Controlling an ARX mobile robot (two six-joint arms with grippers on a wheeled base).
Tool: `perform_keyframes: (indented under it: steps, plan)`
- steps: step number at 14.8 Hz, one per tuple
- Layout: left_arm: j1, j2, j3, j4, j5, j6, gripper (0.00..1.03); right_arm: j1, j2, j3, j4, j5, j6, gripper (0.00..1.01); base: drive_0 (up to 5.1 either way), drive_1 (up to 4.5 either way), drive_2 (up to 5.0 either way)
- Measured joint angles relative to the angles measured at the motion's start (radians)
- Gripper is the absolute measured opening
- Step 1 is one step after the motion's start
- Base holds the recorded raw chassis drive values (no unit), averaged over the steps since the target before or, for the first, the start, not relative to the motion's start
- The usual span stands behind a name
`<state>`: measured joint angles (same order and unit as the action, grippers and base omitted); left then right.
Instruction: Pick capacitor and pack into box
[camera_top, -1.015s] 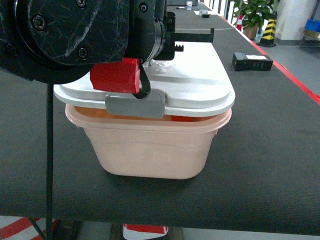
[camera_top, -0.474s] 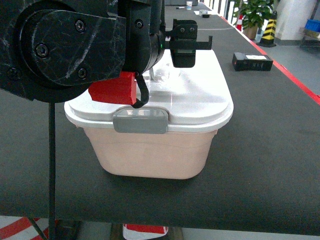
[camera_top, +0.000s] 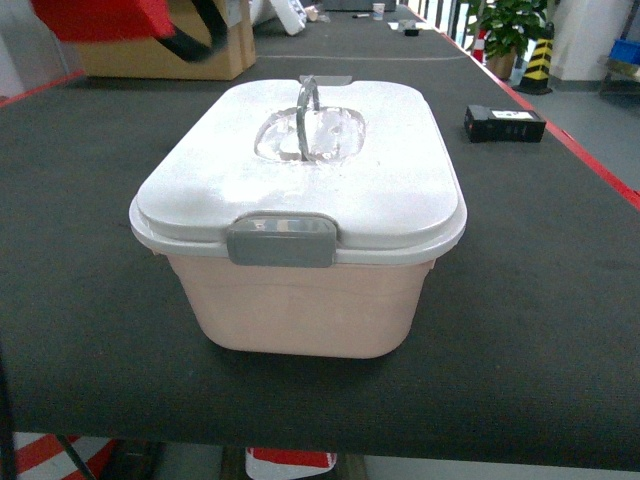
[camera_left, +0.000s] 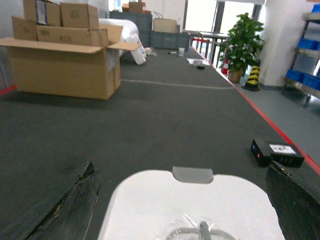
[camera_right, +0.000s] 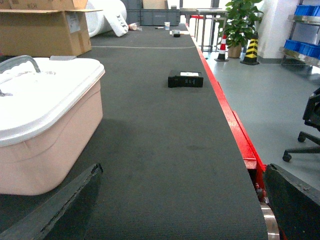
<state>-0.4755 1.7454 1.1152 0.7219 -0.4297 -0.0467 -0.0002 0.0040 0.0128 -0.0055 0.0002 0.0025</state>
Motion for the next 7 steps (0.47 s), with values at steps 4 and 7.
perform_keyframes:
  steps: [4, 7]
  plan:
    - [0.074, -0.239, -0.166, 0.048, 0.059, 0.013, 0.98, 0.000, 0.000, 0.000, 0.000, 0.000, 0.000, 0.98, 0.0, 0.00, 0.0]
    - [0.092, -0.323, -0.227, 0.054, 0.052, 0.055, 0.98, 0.000, 0.000, 0.000, 0.001, 0.000, 0.000, 0.98, 0.0, 0.00, 0.0]
